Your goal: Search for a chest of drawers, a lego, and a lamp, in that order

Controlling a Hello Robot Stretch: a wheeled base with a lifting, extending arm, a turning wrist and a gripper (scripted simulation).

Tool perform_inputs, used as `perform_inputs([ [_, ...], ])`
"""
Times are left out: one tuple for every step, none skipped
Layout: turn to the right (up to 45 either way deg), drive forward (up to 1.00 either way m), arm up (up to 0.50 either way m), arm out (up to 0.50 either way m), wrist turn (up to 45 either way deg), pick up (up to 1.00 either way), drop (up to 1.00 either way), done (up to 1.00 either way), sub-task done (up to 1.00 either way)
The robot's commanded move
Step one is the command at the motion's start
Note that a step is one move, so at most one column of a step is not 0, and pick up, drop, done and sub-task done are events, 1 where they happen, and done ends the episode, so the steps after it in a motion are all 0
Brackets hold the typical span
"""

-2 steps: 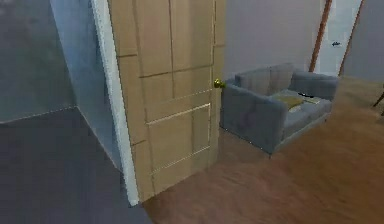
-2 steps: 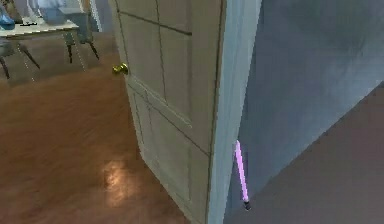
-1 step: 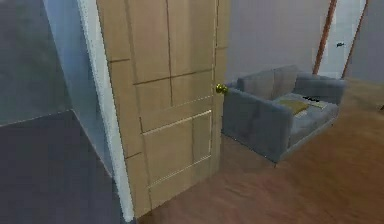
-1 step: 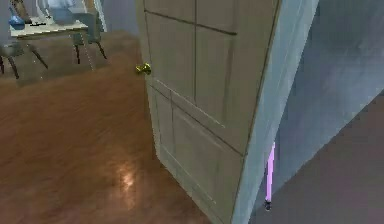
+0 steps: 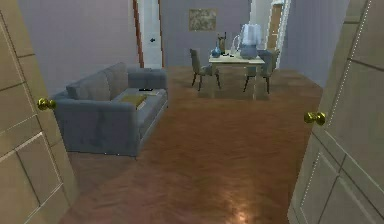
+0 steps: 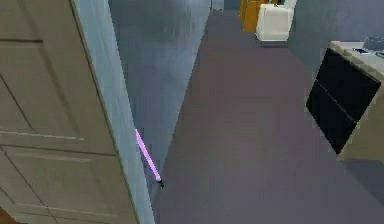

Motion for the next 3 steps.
perform_inputs([
  [0.0,1.00,0.00,0.00,0.0,0.00,0.00,0.00,0.00],
  [0.0,0.65,0.00,0.00,0.0,0.00,0.00,0.00,0.00],
  [45.0,0.00,0.00,0.00,0.0,0.00,0.00,0.00,0.00],
])
